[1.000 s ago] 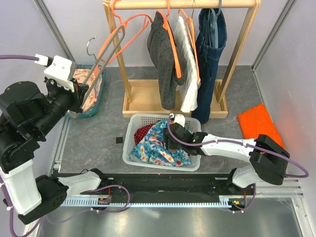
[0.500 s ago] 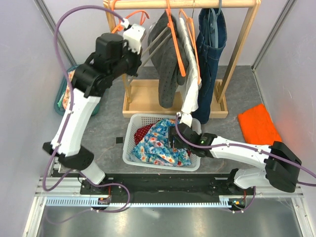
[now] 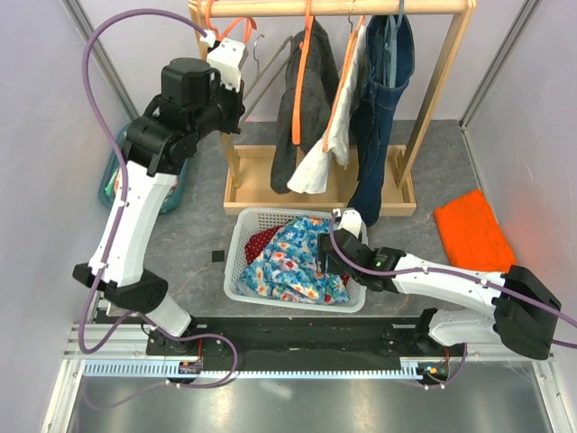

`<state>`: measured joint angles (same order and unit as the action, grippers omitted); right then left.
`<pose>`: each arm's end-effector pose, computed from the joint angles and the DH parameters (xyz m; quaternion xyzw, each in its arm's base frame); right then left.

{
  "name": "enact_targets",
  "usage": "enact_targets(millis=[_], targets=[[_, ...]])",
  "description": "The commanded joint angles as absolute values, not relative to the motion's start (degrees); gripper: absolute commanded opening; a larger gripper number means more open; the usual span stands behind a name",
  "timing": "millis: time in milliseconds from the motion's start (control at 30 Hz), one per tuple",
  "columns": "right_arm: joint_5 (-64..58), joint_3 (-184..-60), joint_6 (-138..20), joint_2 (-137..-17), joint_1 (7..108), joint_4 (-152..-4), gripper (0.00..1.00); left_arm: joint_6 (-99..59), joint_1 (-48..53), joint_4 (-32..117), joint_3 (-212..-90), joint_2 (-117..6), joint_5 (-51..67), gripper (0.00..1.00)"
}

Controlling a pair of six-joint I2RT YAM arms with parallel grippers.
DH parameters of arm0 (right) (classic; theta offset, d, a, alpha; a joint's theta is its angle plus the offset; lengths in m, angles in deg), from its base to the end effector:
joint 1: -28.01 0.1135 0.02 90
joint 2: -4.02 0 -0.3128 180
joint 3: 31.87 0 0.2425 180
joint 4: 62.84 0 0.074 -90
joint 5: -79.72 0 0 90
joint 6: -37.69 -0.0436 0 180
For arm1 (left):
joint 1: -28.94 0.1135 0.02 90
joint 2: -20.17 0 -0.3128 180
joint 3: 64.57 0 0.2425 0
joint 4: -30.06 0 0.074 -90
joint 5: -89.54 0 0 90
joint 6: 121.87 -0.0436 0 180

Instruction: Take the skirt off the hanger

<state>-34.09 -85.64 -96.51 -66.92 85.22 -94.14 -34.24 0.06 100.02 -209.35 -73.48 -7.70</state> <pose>0.1367 0.1797 0.2523 -0.0310 0.9173 0.1463 0.3690 0.2680 -0.1416 0.5766 0.1832 0.7915 -0.0832 0.5771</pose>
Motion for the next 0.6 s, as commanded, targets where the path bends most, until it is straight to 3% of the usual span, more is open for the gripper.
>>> enact_targets(millis=[0,200,567], targets=[[-34.9,-86.2,-95.6,-67.1,84.6,-93.0,0.73,-34.5,-0.1,95.2,-204.2,-65.9,-7.0,0.02],[-34.0,-84.9,-96.1,-67.5,84.6,-91.3,0.73,-35.9,0.5,93.0,-204.0,-66.4,-10.5,0.02],[-34.0,-81.5,-96.8,-63.8,84.6,-91.0,0.74,-32.8,2.5,93.0,-220.4,-80.9,-11.3,0.02]])
